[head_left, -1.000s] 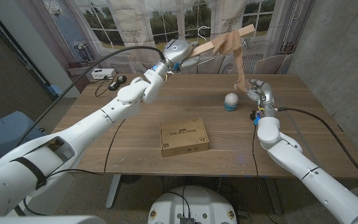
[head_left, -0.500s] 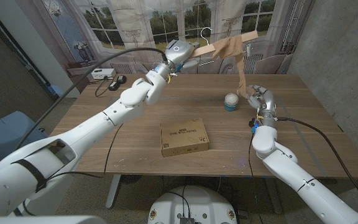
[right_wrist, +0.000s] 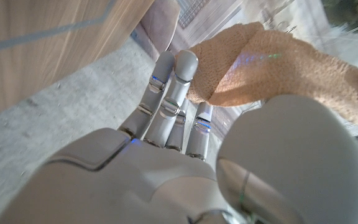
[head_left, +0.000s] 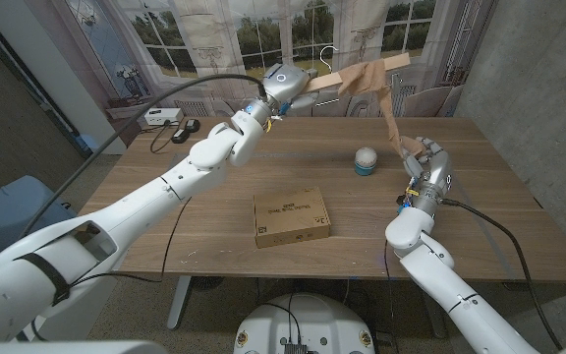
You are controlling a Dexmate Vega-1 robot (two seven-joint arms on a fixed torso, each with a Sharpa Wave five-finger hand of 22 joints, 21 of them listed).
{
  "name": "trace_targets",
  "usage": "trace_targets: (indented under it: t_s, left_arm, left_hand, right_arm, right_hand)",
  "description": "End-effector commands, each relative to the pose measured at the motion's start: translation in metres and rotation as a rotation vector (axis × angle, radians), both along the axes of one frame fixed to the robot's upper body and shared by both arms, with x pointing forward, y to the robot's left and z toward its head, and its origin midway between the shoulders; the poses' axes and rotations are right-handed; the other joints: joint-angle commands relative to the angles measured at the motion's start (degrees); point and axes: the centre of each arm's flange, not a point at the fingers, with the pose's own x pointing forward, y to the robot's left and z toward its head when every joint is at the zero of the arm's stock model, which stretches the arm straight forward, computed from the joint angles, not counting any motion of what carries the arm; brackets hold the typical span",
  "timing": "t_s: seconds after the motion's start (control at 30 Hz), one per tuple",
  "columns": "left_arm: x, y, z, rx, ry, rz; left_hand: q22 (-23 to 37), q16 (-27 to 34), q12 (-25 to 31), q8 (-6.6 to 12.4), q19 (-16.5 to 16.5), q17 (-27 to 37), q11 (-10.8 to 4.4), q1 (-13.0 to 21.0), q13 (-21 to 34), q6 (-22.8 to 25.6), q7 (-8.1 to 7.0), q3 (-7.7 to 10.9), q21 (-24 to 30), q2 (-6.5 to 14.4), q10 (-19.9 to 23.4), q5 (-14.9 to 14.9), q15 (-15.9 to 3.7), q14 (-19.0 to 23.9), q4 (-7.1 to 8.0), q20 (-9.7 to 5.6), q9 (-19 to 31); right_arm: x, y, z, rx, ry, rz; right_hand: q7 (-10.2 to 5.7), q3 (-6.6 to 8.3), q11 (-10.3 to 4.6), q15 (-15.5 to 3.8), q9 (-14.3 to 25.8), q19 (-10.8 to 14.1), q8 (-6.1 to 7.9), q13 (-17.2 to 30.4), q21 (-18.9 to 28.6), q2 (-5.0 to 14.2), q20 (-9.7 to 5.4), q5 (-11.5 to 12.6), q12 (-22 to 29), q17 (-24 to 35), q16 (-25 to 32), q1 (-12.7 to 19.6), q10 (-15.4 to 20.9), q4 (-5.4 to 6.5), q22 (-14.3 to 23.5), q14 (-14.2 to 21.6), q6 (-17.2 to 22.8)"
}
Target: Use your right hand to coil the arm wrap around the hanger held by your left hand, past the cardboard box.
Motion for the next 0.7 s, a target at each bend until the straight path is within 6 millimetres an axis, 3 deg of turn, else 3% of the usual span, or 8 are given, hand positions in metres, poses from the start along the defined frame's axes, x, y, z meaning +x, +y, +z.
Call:
trace_targets:
  t_s: [0.03, 0.5, 0.7]
  left_arm:
    - [-0.002, -0.002, 0.001, 0.016, 0.022, 0.021]
    - [-0.002, -0.008, 0.002, -0.050, 0.017, 0.102]
    - [-0.001, -0.011, 0.003, -0.062, 0.033, 0.141]
  left_hand:
    - [0.1, 0.1, 0.4, 0.33, 0.6, -0.2, 0.13, 0.2, 0.2, 0.7, 0.20, 0.32, 0.4, 0.8, 0.3, -0.2, -0.12, 0.3, -0.01, -3.74, -0.1]
    - [0.2, 0.5, 0.5, 0.56, 1.1, 0.2, 0.23, 0.5, 0.2, 0.8, 0.73, 0.47, 0.6, 1.3, 0.5, -0.4, -0.33, 0.7, -0.15, -4.02, 0.1]
    - [0.1, 0.5, 0.5, 0.63, 1.3, 0.3, 0.24, 0.7, 0.2, 0.7, 0.93, 0.48, 0.6, 1.6, 0.5, -0.6, -0.36, 0.4, -0.23, -4.09, 0.2]
  right_arm:
    - [-0.020, 0.046, -0.003, -0.052, -0.081, -0.368]
    - [-0.033, 0.061, 0.003, -0.201, -0.139, -0.442]
    - [-0.041, 0.064, 0.005, -0.248, -0.218, -0.390]
  right_hand:
    - [4.99, 1.95, -6.62, -1.88, 0.0, 0.7, 0.36, -0.1, 0.3, 20.84, -0.99, 0.5, 0.0, 0.4, 0.4, 21.6, 12.8, 1.27, 0.1, 1.1, 14.3]
    - [4.77, 2.16, -6.89, -1.85, -0.3, 0.9, 0.35, -0.5, 0.1, 20.44, -0.94, 0.6, -0.2, 0.5, 0.5, 21.5, 13.1, 1.29, 0.0, 1.3, 14.6]
    - [4.24, 2.21, -7.45, -1.83, -0.3, 0.1, 0.24, -0.3, -0.5, 20.25, -1.82, 0.6, -0.2, 0.5, 0.4, 21.0, 12.8, 1.53, 0.0, 1.2, 14.4]
